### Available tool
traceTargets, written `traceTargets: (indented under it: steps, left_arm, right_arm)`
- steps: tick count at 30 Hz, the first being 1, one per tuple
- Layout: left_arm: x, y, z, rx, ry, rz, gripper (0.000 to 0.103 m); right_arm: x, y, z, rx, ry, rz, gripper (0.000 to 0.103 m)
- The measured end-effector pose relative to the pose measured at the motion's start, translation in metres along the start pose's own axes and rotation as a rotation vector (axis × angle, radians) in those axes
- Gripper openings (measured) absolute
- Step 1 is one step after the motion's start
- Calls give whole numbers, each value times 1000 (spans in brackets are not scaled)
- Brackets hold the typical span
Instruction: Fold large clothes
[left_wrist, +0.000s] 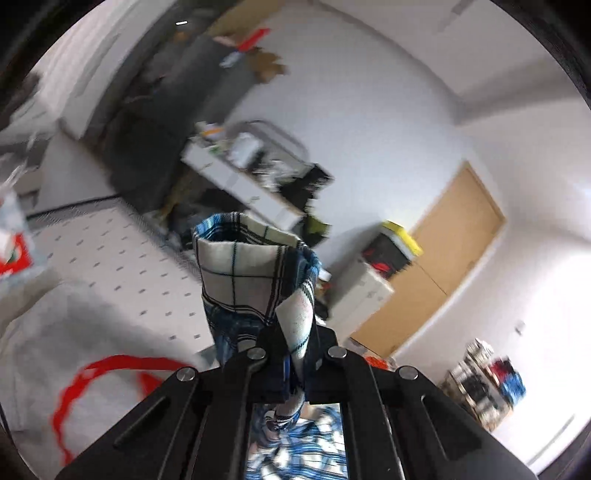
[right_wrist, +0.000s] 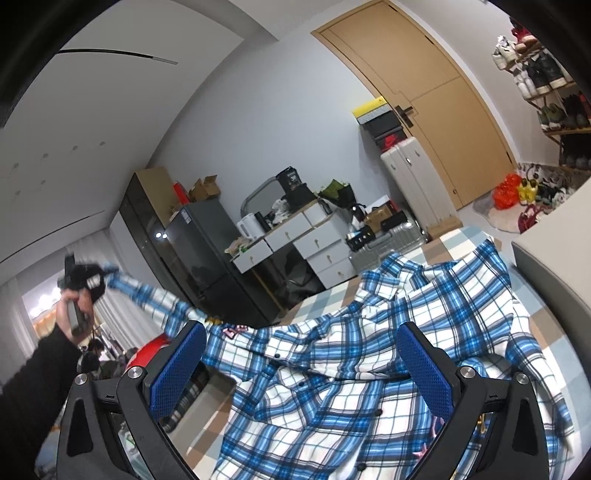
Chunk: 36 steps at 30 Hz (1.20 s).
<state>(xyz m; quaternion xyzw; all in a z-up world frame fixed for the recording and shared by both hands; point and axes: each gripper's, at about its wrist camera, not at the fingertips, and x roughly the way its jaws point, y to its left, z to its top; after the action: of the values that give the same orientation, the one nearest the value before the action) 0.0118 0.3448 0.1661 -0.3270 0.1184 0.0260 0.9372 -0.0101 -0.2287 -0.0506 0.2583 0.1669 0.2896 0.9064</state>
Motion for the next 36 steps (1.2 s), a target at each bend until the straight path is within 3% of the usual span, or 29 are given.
traceTargets:
  steps: [5,10,17,20,26,31,36]
  left_arm:
    - [11,-80,-30,145,62,-105,0]
    - [39,-148,-89,272,184,-194,0]
    - [98,-198,-177,269,391,-322,0]
    - [129,-203,-221,250,506,-363,0]
    - [191,-201,-325,297,712,-351,0]
    - [221,-190,-398,390,840,-281,0]
    - [228,-190,-434,411,961,-266,0]
  right_arm:
    - [-6,-4,3,15,-17,14,103]
    - [-15,-17,10,77,-39,-44,103]
    - [-50,-49,27,151,-163,-115,103]
    - [-72,-73,34,280,-230,-115,103]
    - [-105,-93,37,369,-367,-118,103]
    - [-103,-90,40,338,-355,-106,103]
    - [-95,-75,42,266,-314,-84,103]
